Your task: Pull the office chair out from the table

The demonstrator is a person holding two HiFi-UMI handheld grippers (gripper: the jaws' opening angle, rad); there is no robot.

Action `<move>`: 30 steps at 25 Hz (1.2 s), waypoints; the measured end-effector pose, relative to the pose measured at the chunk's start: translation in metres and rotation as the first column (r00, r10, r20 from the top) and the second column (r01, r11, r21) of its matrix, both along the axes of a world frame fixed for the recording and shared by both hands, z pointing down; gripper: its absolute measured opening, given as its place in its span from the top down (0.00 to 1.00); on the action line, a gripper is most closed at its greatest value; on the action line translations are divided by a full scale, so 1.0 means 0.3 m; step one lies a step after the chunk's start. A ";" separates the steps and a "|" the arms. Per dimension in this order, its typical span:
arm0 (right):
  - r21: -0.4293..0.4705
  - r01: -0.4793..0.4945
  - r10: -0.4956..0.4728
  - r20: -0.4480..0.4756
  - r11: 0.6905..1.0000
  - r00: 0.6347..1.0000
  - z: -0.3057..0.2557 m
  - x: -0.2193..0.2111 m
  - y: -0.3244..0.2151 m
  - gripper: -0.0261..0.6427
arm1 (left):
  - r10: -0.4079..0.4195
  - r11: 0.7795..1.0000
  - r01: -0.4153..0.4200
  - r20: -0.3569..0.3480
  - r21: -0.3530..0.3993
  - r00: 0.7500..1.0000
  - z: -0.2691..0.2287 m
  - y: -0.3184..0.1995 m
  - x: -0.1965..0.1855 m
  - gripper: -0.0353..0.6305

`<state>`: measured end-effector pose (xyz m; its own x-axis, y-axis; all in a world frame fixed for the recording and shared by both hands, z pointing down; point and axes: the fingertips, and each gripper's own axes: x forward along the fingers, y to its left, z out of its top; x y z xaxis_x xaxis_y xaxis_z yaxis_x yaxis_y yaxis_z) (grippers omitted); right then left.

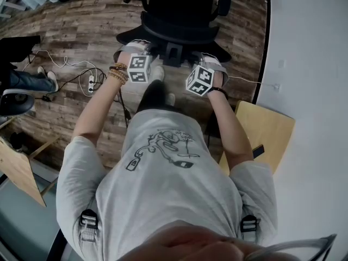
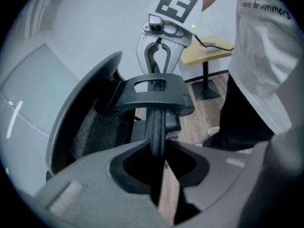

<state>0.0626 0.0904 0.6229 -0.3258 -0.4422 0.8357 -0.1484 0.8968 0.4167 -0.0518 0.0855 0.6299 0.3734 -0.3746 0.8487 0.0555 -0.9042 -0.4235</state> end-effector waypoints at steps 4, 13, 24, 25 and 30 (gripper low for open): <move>-0.022 0.008 -0.008 -0.002 1.000 1.000 -0.039 -0.001 -0.060 0.80 | -0.015 1.000 0.015 -0.003 -0.006 1.000 -0.038 -0.065 -0.001 0.80; 0.005 -0.004 0.004 -0.001 1.000 1.000 0.013 -0.033 0.215 0.80 | -0.005 1.000 0.005 -0.009 0.028 1.000 0.009 0.202 -0.031 0.80; -0.002 -0.002 0.002 -0.004 1.000 1.000 0.013 -0.035 0.270 0.80 | 0.003 1.000 -0.003 -0.006 0.031 1.000 0.007 0.256 -0.034 0.80; -0.001 -0.001 0.001 -0.005 1.000 1.000 0.012 -0.034 0.269 0.80 | 0.004 1.000 -0.003 -0.007 0.031 1.000 0.006 0.256 -0.034 0.80; -0.002 -0.004 0.004 -0.006 1.000 1.000 0.008 -0.037 0.269 0.80 | 0.005 1.000 -0.005 -0.007 0.030 1.000 0.002 0.255 -0.035 0.80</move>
<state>0.0515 0.1711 0.6252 -0.3191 -0.4419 0.8384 -0.1492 0.8970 0.4160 -0.0624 0.1621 0.6305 0.3816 -0.3980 0.8342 0.0567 -0.8908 -0.4509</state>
